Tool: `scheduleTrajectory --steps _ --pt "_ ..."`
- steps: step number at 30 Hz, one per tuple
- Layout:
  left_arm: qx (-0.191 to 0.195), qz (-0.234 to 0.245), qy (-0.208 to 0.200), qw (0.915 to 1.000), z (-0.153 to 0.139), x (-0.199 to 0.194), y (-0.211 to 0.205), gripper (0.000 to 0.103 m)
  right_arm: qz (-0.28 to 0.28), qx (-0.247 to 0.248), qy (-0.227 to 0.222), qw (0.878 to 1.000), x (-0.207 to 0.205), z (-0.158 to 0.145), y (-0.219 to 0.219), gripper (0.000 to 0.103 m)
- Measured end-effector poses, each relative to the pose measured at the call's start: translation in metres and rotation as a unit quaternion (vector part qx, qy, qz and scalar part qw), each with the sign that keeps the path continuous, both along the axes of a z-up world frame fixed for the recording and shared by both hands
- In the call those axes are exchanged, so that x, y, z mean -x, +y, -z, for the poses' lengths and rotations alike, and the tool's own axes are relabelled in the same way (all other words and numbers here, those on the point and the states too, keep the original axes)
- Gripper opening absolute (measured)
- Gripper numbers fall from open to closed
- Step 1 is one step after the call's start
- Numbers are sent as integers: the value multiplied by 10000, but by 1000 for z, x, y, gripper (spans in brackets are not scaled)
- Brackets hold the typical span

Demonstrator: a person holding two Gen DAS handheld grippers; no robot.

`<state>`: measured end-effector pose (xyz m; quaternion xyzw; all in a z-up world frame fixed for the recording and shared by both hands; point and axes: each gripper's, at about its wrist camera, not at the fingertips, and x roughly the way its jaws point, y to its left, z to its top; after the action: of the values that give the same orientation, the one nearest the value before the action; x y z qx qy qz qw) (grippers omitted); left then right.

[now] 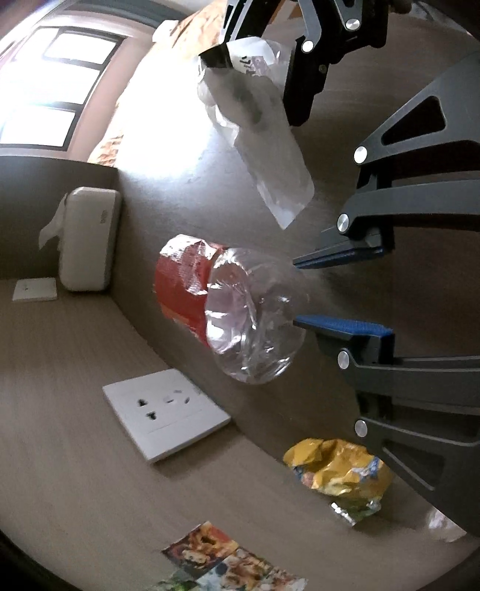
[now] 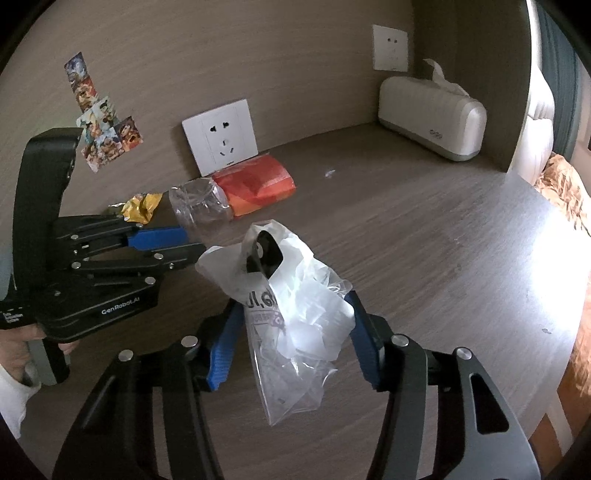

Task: Collect trash
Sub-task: 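Grasp the white plastic bag with the right tool while the left tool grasps the clear red-labelled bottle, then carry the bottle and white bag over the white trash bin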

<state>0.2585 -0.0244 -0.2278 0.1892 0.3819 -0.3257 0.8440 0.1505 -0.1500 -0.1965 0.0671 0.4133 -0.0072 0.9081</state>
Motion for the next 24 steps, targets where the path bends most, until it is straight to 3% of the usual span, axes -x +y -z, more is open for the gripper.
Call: scheduleTrajectory --steps 2,4,9,15,17,21,24 --pt "51 21 35 10000 -2 -4 -1 42 4 -11 20 10000 0 0 -2 56" --pt "76 13 -13 10000 -4 -10 -3 71 -5 -13 18 10000 -1 -1 -4 56" --pt "133 18 -290 9995 -14 -12 -3 97 -7 -66 -11 10000 -2 -4 -9 55" --pt "-6 445 -382 9983 -11 -33 -26 96 39 -58 -12 10000 0 -6 -14 55" --pt "-16 534 -273 9982 -7 -42 -33 75 67 -82 -9 9999 2 -5 -16 55" --pt "113 500 -18 9987 -4 -50 -40 72 120 -87 -24 9999 6 -7 -19 55" --pt "150 370 -44 9992 -4 -40 -40 72 170 -111 -69 9998 11 -11 -24 55"
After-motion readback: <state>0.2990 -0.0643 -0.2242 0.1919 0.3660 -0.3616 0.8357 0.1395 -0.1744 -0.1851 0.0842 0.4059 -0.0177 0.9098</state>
